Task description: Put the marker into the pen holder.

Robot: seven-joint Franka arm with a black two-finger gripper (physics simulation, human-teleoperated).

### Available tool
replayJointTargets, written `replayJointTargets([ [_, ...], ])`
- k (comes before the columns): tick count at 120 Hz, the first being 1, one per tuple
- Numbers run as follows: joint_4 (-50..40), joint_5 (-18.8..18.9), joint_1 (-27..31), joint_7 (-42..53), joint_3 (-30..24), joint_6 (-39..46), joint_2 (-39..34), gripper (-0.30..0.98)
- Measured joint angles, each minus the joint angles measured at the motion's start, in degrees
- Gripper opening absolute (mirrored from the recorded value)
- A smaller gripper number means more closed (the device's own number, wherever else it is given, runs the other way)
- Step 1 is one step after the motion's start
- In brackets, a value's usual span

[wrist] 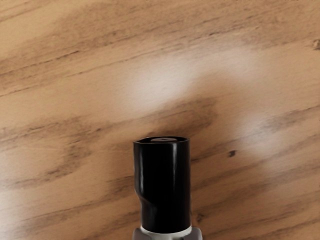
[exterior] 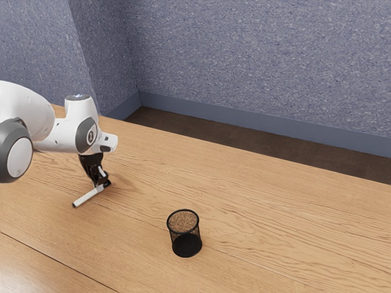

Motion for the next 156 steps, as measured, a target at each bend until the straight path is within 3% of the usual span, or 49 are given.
replayJointTargets([
  [61, -0.02, -0.51, -0.13, 0.02, -0.01, 0.18, 0.72, -0.08],
  [85, -0.22, -0.29, -1.36, -0.06, 0.0, -0.05, -2.67, -0.1],
  [129, -1.9, -0.25, -23.07, -0.49, -0.79, -0.87, -20.06, -0.1],
  [156, -9.82, -1.21, -29.83, -1.06, -4.88, 5.36, -26.24, -0.1],
])
